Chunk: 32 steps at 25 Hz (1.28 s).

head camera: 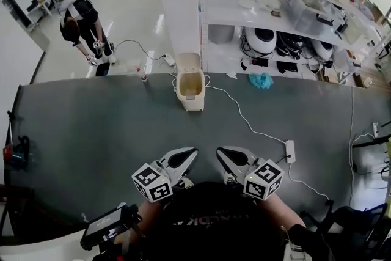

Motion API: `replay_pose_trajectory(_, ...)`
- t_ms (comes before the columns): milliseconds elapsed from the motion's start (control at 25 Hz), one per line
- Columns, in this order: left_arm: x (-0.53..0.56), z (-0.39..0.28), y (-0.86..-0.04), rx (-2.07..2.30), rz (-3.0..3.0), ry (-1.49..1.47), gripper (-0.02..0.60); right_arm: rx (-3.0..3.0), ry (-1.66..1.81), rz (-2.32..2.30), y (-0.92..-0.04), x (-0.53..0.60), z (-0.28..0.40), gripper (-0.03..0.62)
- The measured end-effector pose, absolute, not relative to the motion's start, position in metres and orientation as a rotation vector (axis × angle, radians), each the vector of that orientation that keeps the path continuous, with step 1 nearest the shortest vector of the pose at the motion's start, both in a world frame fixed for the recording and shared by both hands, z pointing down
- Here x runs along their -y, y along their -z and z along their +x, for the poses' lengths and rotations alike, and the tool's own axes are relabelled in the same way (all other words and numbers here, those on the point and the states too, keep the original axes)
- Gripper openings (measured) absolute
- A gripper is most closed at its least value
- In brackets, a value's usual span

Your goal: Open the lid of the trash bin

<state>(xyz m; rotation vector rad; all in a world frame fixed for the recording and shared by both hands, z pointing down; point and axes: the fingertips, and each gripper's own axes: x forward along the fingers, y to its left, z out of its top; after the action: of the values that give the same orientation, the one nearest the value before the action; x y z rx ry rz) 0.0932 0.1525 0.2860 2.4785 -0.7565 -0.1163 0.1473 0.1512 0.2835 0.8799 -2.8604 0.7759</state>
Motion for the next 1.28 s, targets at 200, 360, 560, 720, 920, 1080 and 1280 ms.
replay_pose_trajectory(200,-0.144,0.105,-0.286,0.836,2.459,0.127,0.0,2.863,-0.804,0.803,-0.287,-0.137,0.159,0.008)
replay_pose_trajectory(360,-0.143,0.11,-0.291,0.882,2.44,0.111,0.0,2.865,-0.825,0.755,-0.291,-0.134,0.165,0.008)
replay_pose_trajectory(560,-0.14,0.113,-0.292,0.916,2.425,0.099,0.0,2.859,-0.857,0.739,-0.296,-0.129,0.172,0.008)
replay_pose_trajectory(720,-0.141,0.116,-0.293,0.912,2.421,0.097,0.0,2.855,-0.863,0.718,-0.298,-0.132,0.171,0.008)
replay_pose_trajectory(920,-0.143,0.121,-0.29,0.9,2.425,0.083,0.0,2.859,-0.862,0.714,-0.298,-0.135,0.174,0.008)
replay_pose_trajectory(1080,-0.146,0.13,-0.287,0.868,2.465,0.045,0.0,2.867,-0.87,0.72,-0.298,-0.137,0.175,0.008)
replay_pose_trajectory(1280,-0.146,0.131,-0.287,0.862,2.466,0.052,0.0,2.868,-0.862,0.723,-0.3,-0.138,0.174,0.008)
